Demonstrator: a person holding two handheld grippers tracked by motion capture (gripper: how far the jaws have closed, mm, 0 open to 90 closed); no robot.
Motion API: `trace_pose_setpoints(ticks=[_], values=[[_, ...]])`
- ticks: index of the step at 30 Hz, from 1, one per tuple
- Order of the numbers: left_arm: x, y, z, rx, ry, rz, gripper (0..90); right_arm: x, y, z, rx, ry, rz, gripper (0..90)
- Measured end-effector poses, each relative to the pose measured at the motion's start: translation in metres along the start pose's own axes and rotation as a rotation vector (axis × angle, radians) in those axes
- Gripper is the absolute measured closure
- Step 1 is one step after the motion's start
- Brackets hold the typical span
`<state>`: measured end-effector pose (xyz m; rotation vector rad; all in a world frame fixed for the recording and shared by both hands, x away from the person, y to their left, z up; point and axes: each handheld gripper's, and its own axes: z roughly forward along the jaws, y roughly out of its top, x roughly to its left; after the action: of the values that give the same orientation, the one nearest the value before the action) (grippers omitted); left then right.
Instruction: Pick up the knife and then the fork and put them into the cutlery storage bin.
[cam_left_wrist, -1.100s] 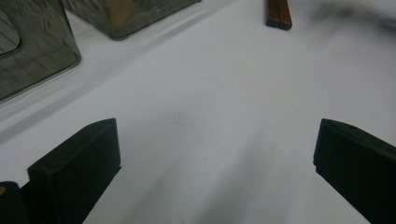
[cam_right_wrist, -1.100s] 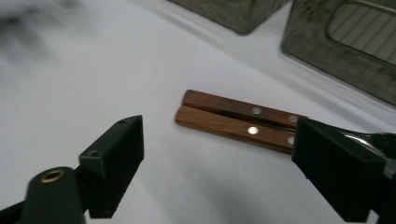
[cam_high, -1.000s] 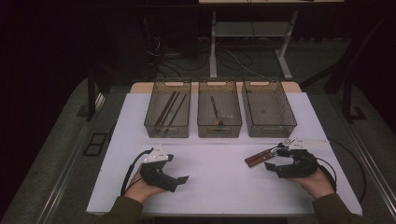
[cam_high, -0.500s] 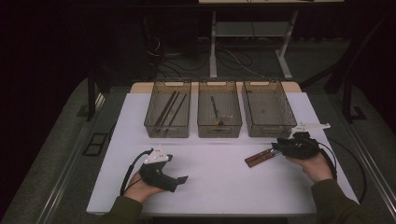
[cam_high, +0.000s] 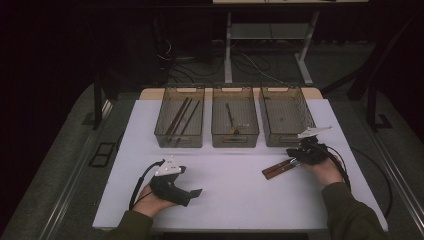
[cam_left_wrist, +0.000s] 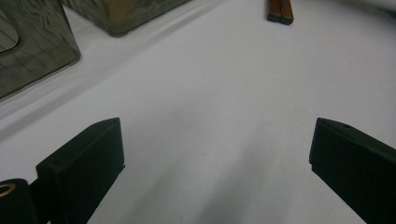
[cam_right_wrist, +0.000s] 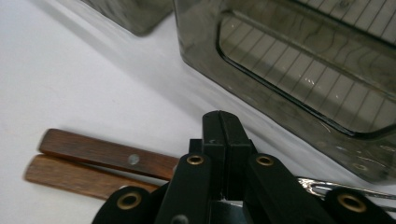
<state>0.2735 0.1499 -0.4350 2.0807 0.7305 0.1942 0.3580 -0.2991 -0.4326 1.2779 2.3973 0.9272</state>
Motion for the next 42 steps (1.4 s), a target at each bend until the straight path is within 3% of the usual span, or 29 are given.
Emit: trace_pose_setpoints(ticks=[6,19,42], values=[[-0.0012,0.0000,0.0009,0.005,-0.001,0.002,2.5,-0.0041,-0.0026,0.0077,0.048,-0.026,-0.005,89.5],[-0.0017,-0.0002,0.0015,0.009,-0.007,0.004,2.5,-0.0054,-0.0042,0.0089,0.068,-0.037,-0.012,89.6],[-0.0029,-0.0002,0.0019,0.015,-0.017,0.009,2.5,-0.0046,-0.0096,0.0002,0.110,-0.004,-0.030,89.6]])
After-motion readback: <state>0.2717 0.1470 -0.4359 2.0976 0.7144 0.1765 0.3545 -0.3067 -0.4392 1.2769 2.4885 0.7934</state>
